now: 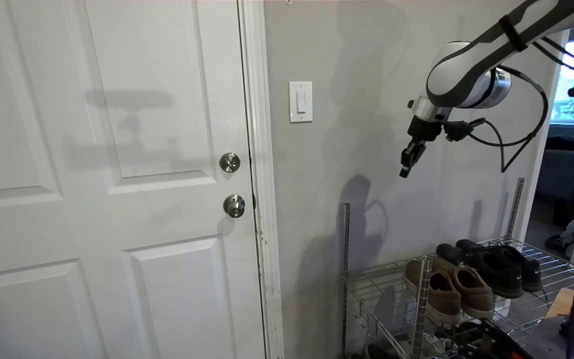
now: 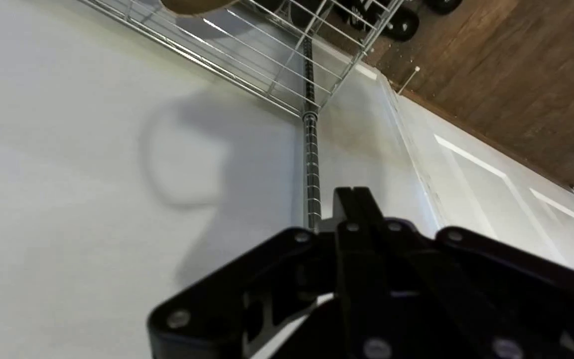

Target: Turn off the light switch

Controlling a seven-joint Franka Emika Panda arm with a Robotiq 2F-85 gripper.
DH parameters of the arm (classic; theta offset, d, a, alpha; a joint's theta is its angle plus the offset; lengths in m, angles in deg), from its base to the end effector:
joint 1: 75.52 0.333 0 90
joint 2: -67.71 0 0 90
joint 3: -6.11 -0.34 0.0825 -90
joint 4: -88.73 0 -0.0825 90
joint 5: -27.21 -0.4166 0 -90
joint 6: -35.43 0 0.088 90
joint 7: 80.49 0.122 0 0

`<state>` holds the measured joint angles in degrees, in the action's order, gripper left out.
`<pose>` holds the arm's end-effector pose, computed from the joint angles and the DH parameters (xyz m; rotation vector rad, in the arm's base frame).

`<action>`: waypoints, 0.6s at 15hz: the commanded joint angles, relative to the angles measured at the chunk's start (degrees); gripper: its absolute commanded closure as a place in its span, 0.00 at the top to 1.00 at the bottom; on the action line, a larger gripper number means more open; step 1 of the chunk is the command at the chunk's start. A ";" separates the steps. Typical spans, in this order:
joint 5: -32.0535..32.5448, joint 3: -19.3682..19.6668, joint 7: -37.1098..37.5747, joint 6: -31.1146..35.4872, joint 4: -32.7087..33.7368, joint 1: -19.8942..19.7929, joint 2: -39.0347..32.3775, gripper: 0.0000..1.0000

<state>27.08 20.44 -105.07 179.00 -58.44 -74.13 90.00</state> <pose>0.4482 -0.1025 0.4156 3.0747 0.3156 0.5128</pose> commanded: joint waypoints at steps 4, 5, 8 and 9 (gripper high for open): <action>-4.22 -0.38 -8.31 14.27 -3.33 6.89 0.66 0.05; -4.43 -0.15 -9.68 16.36 -3.56 8.65 0.74 0.05; -7.75 2.36 -15.22 21.00 -3.96 16.05 1.05 0.05; -9.35 3.08 -16.90 22.54 -3.79 18.53 1.12 0.05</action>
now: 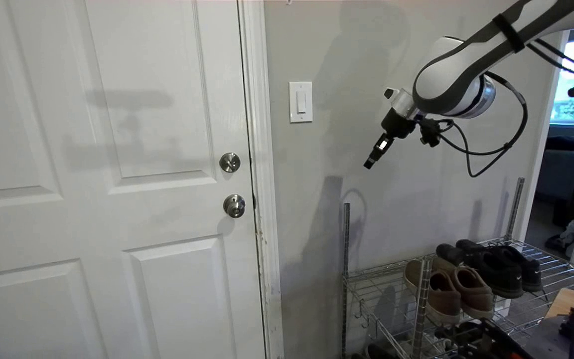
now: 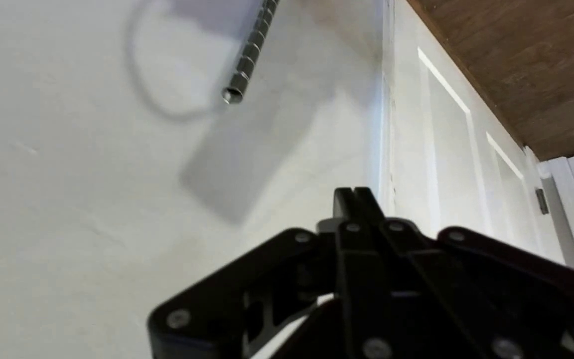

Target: Turn off the light switch

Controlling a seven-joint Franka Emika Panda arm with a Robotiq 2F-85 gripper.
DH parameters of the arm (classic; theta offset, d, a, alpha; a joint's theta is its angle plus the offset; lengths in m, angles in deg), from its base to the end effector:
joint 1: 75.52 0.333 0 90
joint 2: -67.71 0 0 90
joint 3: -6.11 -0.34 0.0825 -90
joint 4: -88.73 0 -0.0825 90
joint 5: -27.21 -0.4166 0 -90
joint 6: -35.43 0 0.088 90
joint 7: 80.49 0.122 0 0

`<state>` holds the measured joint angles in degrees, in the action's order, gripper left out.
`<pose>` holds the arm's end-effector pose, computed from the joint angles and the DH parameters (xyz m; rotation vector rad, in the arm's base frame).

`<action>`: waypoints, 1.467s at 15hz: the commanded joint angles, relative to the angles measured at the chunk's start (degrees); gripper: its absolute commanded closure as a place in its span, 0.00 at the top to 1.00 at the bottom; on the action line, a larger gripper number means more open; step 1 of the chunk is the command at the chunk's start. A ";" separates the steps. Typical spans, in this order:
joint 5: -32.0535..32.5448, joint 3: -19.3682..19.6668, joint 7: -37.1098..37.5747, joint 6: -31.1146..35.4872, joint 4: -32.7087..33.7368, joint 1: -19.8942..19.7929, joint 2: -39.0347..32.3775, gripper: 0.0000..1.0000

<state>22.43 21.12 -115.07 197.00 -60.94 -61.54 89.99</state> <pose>0.4710 -0.0133 0.4333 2.8765 0.7397 0.9139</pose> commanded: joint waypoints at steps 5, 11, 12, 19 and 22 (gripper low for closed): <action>-6.88 6.07 -9.20 9.51 2.22 15.26 -0.16 0.05; -4.38 8.13 -10.11 8.44 7.64 18.58 -0.59 0.05; -4.52 8.86 -11.35 9.03 8.26 19.55 -0.59 0.05; -5.13 13.93 -12.39 3.04 9.86 22.84 -0.47 0.05; -4.93 15.05 -12.62 2.61 9.75 23.30 -0.21 0.05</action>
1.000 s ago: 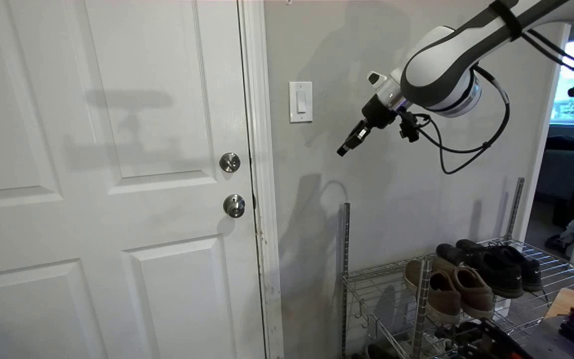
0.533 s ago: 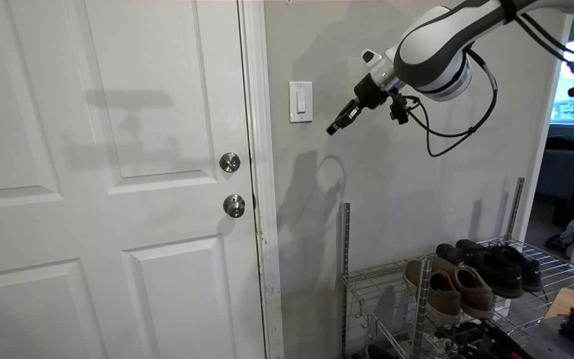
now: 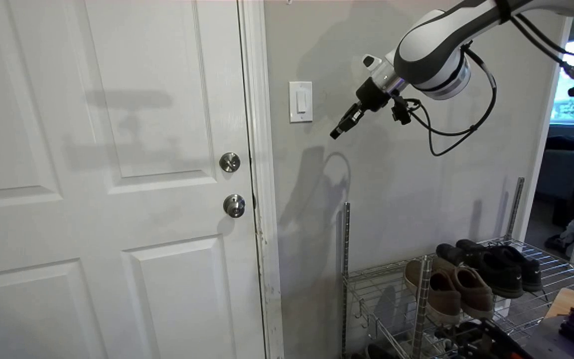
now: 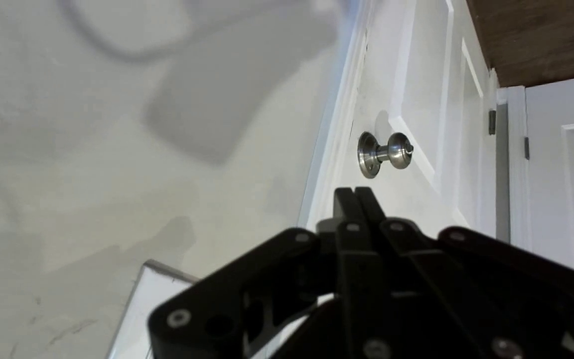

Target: Turn off the light switch

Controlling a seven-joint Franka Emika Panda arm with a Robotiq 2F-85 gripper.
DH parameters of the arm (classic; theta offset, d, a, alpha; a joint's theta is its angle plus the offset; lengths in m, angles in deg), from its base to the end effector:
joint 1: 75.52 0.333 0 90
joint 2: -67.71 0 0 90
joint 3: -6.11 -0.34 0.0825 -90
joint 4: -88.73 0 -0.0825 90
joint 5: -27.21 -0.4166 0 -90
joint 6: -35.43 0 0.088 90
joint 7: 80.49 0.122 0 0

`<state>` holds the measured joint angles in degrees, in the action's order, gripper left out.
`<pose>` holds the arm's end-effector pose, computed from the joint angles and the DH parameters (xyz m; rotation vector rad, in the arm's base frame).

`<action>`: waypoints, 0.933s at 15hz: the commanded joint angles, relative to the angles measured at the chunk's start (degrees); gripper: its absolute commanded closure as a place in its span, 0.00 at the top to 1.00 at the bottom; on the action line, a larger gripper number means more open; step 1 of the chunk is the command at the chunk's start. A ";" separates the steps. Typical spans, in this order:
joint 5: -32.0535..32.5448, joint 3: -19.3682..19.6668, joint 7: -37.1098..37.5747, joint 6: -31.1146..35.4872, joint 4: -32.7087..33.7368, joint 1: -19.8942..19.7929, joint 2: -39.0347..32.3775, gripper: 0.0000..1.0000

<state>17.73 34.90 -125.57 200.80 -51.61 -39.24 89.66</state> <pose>0.5122 0.0421 0.5075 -2.6768 -1.0242 -1.2236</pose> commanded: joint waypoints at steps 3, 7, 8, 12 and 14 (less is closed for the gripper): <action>0.01 1.47 -1.67 -1.39 0.62 1.23 -0.34 0.04; 0.26 1.38 -1.56 -1.26 0.76 1.76 -0.34 0.40; 0.33 1.31 -1.45 -1.21 0.80 1.81 -0.35 0.46; 2.41 0.12 -0.01 -3.47 -0.31 -0.41 0.52 0.22; 1.09 -4.60 -0.59 -6.87 -1.37 -6.44 0.72 0.24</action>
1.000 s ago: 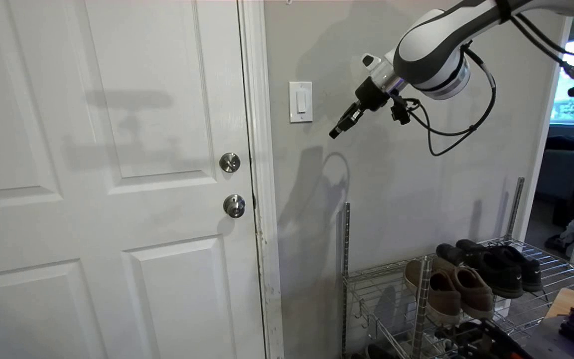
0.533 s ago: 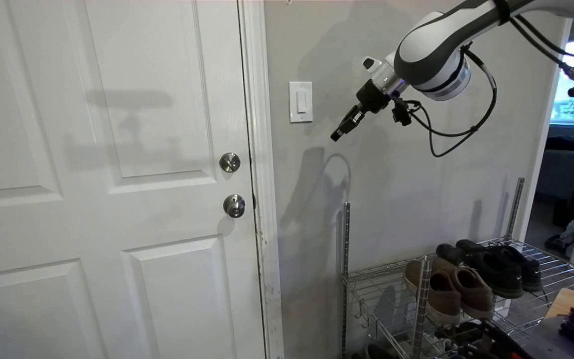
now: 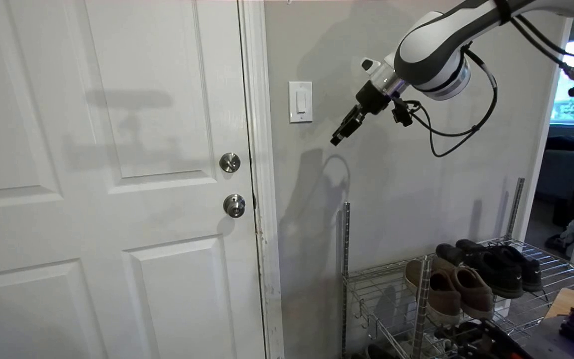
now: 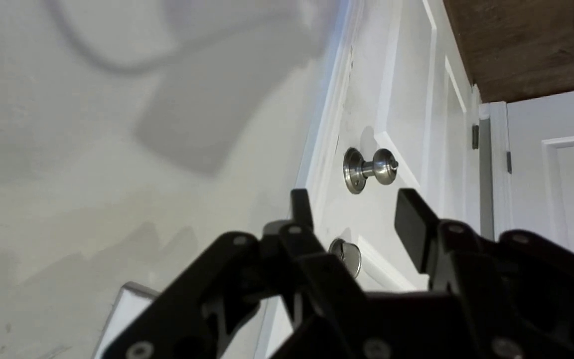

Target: Turn off the light switch

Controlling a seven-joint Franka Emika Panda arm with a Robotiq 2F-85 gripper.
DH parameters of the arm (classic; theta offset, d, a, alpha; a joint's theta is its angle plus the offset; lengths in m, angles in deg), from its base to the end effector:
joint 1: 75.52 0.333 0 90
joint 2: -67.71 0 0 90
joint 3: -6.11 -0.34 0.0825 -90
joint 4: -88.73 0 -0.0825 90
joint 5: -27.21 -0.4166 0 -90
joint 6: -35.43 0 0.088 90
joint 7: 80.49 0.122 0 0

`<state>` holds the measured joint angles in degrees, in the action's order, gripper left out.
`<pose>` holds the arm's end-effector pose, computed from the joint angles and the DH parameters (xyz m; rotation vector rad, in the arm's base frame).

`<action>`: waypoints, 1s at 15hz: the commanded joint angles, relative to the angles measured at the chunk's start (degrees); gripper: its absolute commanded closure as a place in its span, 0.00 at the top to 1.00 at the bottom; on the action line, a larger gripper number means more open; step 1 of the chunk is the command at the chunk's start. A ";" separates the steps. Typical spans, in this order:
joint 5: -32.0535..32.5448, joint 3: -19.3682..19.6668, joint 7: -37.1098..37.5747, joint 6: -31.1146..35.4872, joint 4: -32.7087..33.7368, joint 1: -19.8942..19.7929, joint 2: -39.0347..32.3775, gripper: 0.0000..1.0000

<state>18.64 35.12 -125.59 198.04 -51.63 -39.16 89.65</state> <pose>0.5107 0.0436 0.5003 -2.6844 -1.0581 -1.1535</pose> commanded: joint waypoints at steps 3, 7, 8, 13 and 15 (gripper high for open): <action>10.86 -12.71 9.14 -11.32 -5.62 -20.21 3.09 0.05; 20.89 -20.28 14.87 -22.60 -9.50 -32.89 6.17 0.00; 19.70 -19.79 11.53 -23.81 -9.87 -31.72 6.41 0.01; 14.31 -19.29 3.74 -19.90 -12.32 -26.00 9.65 0.03; 14.29 -19.69 2.34 -14.94 -13.19 -24.39 10.83 0.02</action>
<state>34.59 15.95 -119.12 177.38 -62.14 -65.16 97.15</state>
